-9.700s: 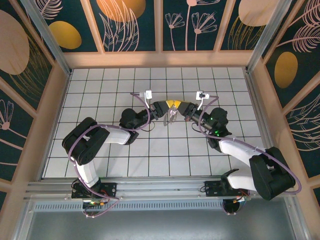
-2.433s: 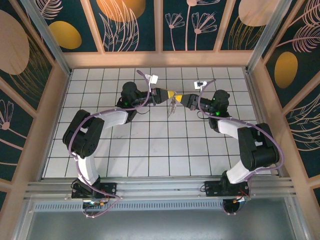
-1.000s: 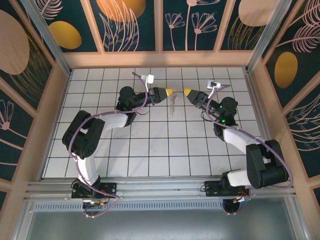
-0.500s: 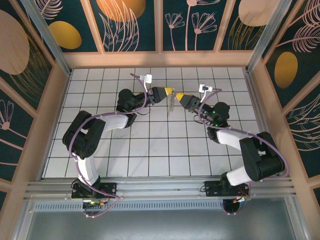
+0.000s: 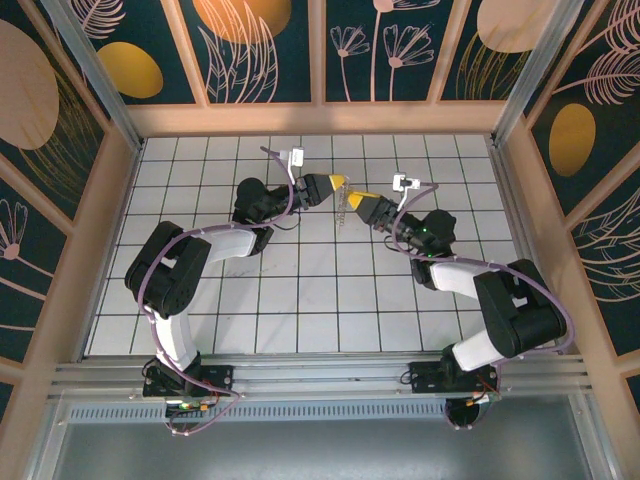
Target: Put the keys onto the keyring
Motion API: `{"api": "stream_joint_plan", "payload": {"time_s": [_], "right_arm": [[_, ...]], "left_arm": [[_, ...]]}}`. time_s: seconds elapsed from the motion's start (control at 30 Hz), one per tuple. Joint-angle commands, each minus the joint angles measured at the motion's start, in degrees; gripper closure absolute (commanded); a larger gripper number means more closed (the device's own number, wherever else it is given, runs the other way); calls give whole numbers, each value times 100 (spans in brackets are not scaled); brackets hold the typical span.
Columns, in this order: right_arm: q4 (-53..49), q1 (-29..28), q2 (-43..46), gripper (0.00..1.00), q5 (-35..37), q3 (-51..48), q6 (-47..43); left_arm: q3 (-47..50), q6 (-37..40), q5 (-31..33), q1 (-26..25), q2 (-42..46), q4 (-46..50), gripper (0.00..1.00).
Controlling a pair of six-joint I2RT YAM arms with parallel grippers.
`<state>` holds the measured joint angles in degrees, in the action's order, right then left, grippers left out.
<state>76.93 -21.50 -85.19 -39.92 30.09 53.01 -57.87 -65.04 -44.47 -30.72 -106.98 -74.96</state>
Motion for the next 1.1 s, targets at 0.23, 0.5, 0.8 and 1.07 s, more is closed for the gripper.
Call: {"api": "stream_joint_plan", "payload": {"time_s": [0.23,0.5,0.8,1.07], "right_arm": [[339,-48,-79,65,-270,50,-111],[114,-29,15,74,-219,50,-239],[136,-15,-15,96,-309,25,-226],[-19,150,252,61,-341,-214,-396]], "left_arm": [[-190,-69,26,-22,-59,-379,100],[-186,-70,8,-21,-35,-379,100],[-164,-48,8,-16,-13,-384,100],[-172,-52,-26,-22,2,-364,100]]}}
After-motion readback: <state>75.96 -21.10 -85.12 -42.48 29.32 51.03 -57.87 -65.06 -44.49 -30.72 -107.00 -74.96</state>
